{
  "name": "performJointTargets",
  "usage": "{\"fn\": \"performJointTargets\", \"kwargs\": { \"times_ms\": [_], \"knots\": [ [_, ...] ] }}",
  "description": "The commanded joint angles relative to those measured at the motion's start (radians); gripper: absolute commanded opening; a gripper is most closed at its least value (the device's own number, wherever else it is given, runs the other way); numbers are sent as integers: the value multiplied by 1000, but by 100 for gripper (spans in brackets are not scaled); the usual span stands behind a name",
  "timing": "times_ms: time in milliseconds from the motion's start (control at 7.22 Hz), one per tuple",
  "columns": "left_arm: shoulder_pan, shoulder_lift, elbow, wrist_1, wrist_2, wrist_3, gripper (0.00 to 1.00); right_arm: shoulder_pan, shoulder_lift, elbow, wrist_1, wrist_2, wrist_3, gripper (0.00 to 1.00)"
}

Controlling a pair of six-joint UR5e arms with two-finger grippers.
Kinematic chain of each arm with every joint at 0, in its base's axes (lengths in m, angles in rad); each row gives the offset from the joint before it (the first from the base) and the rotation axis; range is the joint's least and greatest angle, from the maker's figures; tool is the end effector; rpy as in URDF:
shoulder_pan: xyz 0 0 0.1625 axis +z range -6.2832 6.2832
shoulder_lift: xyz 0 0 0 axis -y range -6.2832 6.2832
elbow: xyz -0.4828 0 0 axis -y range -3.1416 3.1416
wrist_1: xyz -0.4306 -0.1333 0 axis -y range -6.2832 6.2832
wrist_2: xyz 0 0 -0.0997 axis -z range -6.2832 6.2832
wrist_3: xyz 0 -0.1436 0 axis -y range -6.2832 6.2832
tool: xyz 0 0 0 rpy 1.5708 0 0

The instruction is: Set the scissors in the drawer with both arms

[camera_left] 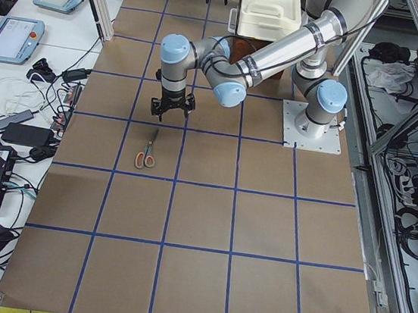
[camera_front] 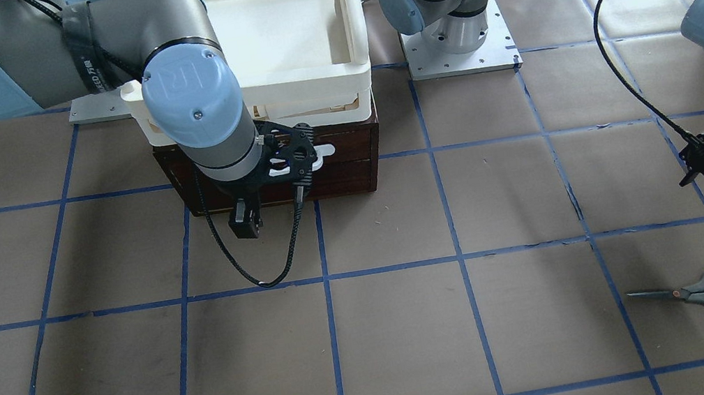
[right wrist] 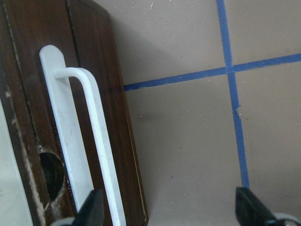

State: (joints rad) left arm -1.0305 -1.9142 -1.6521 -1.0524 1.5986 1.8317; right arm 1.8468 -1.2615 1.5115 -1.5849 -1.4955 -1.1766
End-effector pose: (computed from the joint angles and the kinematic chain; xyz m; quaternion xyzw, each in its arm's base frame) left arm 0.2325 -0.6390 0.3061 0.6005 0.7981 -0.0047 0.0486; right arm 0.3097 -0.5646 0.3533 -0.6557 0.7449 0.0896 0.0848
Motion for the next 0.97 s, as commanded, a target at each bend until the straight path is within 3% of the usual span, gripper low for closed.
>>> {"fn": "performJointTargets", "kwargs": {
  "times_ms": [0, 415, 831],
  "knots": [
    [12, -90, 2, 106, -20, 81, 100, 14, 20, 12, -6, -6, -127, 100],
    [12, -189, 17, 234, -46, 191, 100, 20, 34, 15, 29, -5, -144, 100],
    [12, -262, 41, 249, -91, 231, 100, 26, 50, 13, 57, -5, -143, 100]
  ]
}}
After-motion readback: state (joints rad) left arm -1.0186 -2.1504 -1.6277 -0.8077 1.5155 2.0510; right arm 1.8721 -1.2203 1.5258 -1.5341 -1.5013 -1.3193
